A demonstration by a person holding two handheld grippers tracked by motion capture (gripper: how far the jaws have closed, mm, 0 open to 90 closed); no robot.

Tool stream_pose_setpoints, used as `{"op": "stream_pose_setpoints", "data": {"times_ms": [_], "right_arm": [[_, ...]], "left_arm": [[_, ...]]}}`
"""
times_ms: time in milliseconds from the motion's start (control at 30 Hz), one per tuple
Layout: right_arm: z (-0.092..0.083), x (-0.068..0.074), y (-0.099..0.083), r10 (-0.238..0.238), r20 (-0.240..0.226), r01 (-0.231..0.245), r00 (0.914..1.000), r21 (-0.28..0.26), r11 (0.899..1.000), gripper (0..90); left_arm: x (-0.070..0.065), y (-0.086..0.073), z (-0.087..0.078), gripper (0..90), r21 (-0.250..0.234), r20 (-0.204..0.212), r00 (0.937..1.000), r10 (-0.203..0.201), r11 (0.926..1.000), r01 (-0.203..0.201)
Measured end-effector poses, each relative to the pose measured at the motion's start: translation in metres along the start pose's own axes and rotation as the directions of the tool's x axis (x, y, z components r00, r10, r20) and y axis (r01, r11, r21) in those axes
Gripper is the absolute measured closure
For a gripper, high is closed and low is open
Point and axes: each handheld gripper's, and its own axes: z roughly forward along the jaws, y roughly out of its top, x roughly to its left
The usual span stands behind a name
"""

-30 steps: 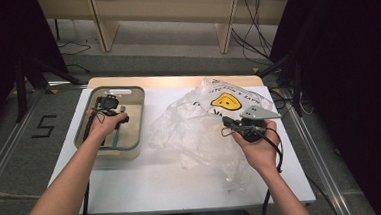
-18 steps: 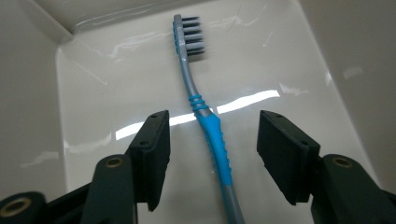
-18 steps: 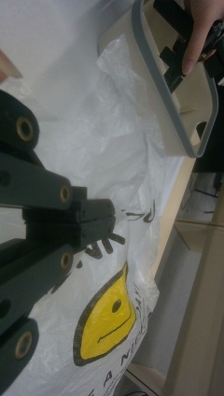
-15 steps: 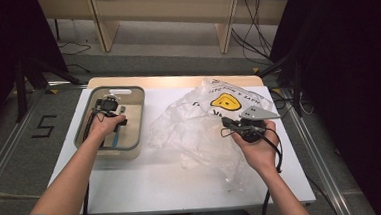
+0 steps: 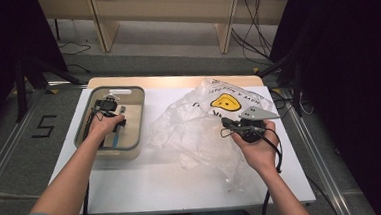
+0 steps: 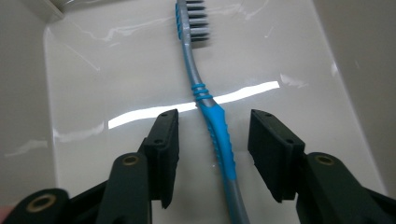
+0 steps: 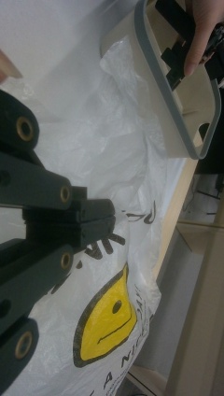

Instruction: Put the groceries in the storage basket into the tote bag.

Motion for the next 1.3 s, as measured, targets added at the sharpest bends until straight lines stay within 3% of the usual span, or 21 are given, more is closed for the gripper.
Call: {"op": "stream_pose_setpoints", "data": {"times_ms": [333,500,867,1300], "right_arm": [[0.0005,-0.0001,-0.0002,0.0,-0.001,0.0,1.0,0.001,1.0,90.0],[0.0006,-0.0002,-0.0004,0.0,-0.001,0.0,1.0,0.001,1.0,90.0],[0.0,-0.0003,-0.0009,0.002,-0.004,-0.002,1.0,0.001,1.0,90.0],[-0.0005,-0.0008,-0.0015,0.003,-0.002,-0.003,1.0,0.005,1.0,90.0]], "left_arm": [[0.0009,0.0016,-0.0005,63.4,0.014,-0.005,1.0,-0.005,0.9999,0.005],[-0.0015,0.0047,-0.0013,68.2,0.049,-0.007,0.9999,0.012,0.9987,-0.012],[-0.0043,0.0074,-0.001,76.7,0.076,-0.02,0.9998,0.0,0.9971,0.002],[-0.0026,0.0089,-0.0008,79.5,0.088,-0.02,0.9994,-0.027,0.9957,0.029]]}}
